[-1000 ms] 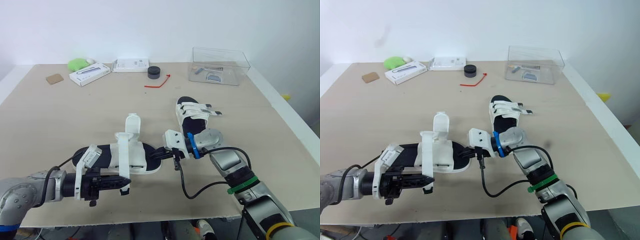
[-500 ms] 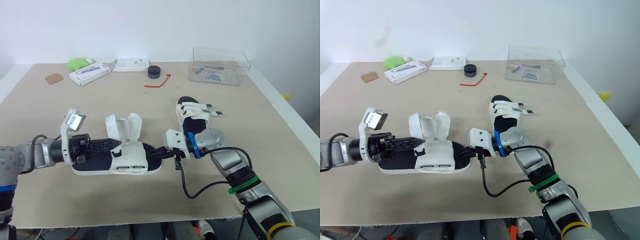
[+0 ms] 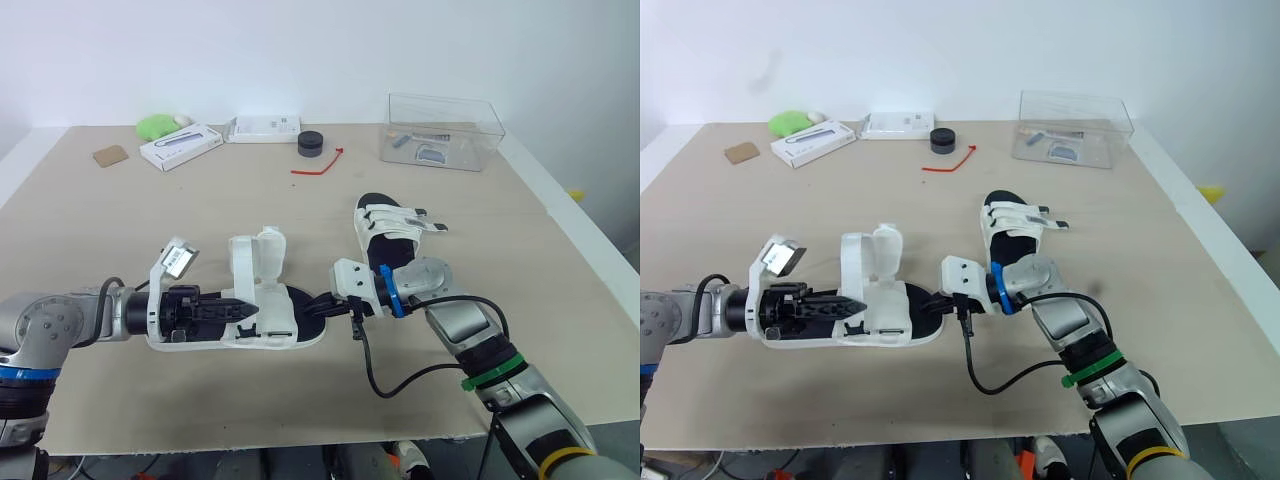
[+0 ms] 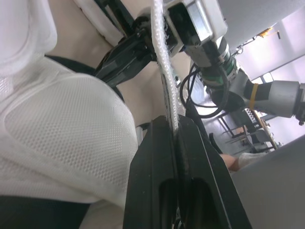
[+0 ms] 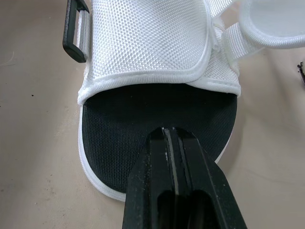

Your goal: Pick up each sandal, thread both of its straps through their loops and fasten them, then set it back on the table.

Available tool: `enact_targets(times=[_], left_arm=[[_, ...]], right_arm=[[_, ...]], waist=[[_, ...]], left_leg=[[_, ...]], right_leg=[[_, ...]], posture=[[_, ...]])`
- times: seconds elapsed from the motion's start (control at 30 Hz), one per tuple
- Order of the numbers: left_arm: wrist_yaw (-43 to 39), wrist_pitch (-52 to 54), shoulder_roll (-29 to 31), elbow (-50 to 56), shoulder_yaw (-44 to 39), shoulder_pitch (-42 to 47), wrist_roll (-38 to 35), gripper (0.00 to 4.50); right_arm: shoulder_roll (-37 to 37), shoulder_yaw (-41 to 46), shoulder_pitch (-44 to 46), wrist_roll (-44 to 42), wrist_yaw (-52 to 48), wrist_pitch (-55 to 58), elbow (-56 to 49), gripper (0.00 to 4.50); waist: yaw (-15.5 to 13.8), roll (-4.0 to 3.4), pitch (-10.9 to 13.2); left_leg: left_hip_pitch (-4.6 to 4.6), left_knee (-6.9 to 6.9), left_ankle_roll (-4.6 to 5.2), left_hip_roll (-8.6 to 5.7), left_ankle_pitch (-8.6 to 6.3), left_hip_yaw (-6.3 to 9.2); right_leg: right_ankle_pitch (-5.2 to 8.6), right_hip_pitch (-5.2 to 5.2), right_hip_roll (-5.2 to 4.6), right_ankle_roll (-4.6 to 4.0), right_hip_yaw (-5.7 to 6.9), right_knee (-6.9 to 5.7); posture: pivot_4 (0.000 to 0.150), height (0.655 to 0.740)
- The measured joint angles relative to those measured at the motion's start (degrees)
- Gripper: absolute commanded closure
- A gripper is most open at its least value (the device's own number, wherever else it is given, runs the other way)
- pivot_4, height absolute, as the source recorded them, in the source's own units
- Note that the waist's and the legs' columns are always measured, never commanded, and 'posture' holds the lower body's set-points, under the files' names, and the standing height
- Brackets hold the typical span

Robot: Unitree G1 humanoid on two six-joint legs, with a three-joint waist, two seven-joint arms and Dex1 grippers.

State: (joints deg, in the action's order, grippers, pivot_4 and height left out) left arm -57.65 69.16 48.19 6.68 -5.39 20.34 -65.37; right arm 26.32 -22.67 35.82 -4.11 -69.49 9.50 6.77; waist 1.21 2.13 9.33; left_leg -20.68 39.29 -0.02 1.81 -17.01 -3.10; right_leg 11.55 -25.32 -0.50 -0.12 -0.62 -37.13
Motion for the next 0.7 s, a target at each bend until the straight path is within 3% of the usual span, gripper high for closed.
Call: enact_targets(times=[0.7], left_arm=[[-1.53,-1.35,-0.59,-1.04,-0.01,-0.07,4.01,4.48]], right_arm=[[0.01,0.00,-0.01,0.00,0.09,0.13,-0.06,4.50]], waist=[[0.00,0.01,0.00]], left_leg=[[-0.01,0.00,0.00,0.00,0.00,0.03]], right_leg=[[0.00,0.00,-0.02,0.02,0.02,0.00]], posture=[[0.150,0.7400]])
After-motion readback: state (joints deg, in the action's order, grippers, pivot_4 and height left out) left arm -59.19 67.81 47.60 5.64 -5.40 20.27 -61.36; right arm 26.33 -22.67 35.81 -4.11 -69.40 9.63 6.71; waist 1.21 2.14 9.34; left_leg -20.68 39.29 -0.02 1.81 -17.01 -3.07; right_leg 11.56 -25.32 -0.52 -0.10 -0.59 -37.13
